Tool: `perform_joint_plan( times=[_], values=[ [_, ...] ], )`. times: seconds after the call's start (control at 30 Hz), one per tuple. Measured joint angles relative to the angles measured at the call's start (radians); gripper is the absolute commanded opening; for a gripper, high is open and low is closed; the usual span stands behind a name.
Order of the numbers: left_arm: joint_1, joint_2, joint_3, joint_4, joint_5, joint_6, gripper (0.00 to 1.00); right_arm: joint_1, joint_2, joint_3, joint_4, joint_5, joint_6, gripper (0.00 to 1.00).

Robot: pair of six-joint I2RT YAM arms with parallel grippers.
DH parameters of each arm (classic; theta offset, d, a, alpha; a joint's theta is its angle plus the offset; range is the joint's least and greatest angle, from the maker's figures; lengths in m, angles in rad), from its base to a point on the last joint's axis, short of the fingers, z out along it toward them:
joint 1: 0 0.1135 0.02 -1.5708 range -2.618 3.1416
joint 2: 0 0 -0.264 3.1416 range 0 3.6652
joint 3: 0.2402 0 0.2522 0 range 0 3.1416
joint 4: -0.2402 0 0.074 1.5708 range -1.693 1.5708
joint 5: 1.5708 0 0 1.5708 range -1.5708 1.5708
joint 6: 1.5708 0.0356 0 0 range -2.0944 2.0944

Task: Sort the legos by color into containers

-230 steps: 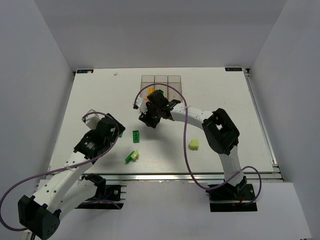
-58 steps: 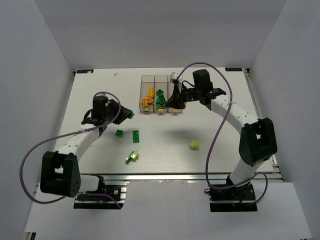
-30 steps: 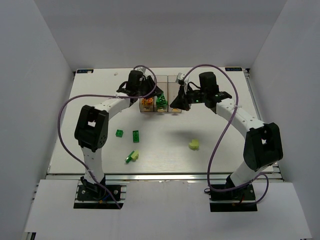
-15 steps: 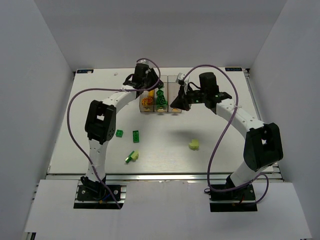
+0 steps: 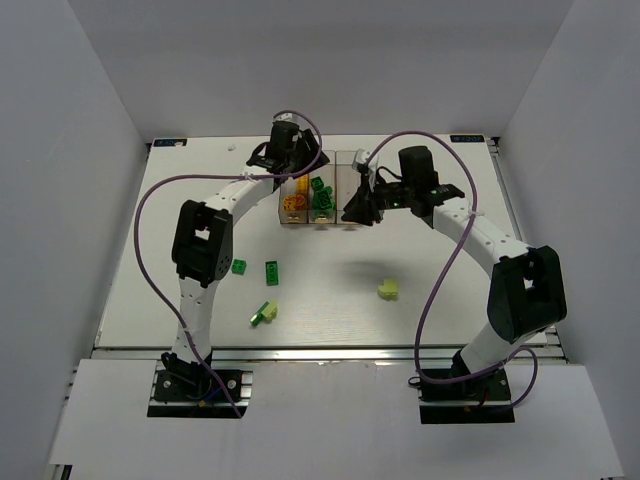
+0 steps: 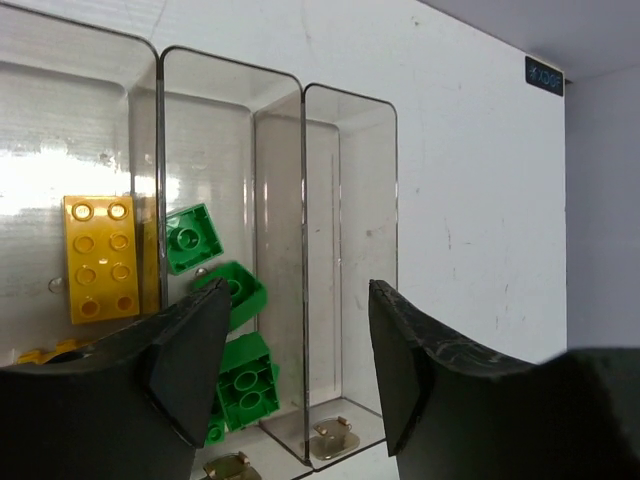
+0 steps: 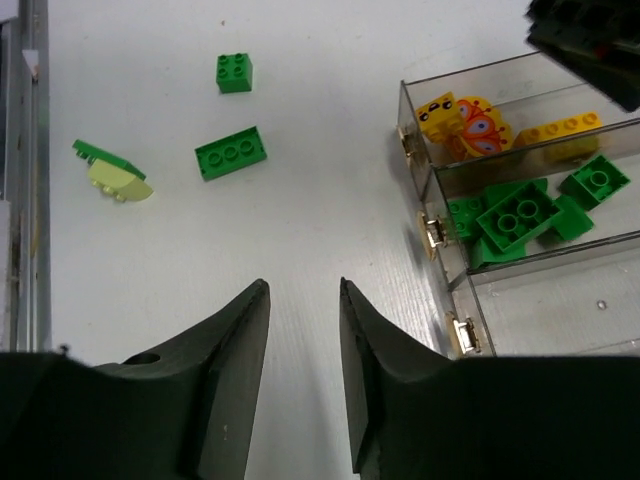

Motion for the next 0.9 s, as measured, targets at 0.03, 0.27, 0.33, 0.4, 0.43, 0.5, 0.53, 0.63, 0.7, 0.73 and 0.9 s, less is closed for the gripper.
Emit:
perform_joint_plan(
  times=[0.03,0.27,0.33,0.4,0.43,0.5,0.53,0.63,0.7,0.73,0.9],
  values=[
    [0.0,0.0,0.007,-0.003,-0.002,0.002,0.68,0.0,0.0,0.0,-0.015,-0.005,-0.014,0.48],
    [0.0,-0.011,0.017,-0.016,-0.022,0.034,0.67,0.0,0.0,0.009,-0.162,-0.092,-0.239,0.83],
    [0.0,-0.042,-0.019,-0.013,-0.035,0.047,0.66,0.003,0.0,0.012,-0.226,-0.122,-0.343,0.89],
    [0.0,-0.117,-0.111,-0.015,-0.056,0.062,0.66,0.009,0.0,0.018,-0.304,-0.152,-0.479,0.89],
    [0.001,-0.173,-0.171,-0.019,-0.069,0.07,0.67,0.014,0.001,0.022,-0.351,-0.164,-0.557,0.89],
    [0.007,-0.287,-0.288,-0.009,-0.091,0.079,0.71,0.033,0.008,0.037,-0.442,-0.179,-0.691,0.89],
    [0.009,-0.356,-0.352,-0.01,-0.101,0.08,0.78,0.048,0.016,0.048,-0.487,-0.182,-0.757,0.89],
    [0.026,-0.594,-0.569,0.006,-0.141,0.071,0.85,0.107,0.058,0.091,-0.594,-0.173,-0.895,0.89],
    [0.045,-0.74,-0.695,0.016,-0.172,0.057,0.9,0.16,0.095,0.125,-0.626,-0.147,-0.918,0.89],
    [0.055,-0.804,-0.748,0.016,-0.183,0.047,0.92,0.188,0.112,0.135,-0.624,-0.13,-0.912,0.89],
    [0.114,-1.065,-0.969,-0.055,-0.252,-0.005,0.98,0.338,0.21,0.228,-0.599,-0.005,-0.71,0.89]
  ],
)
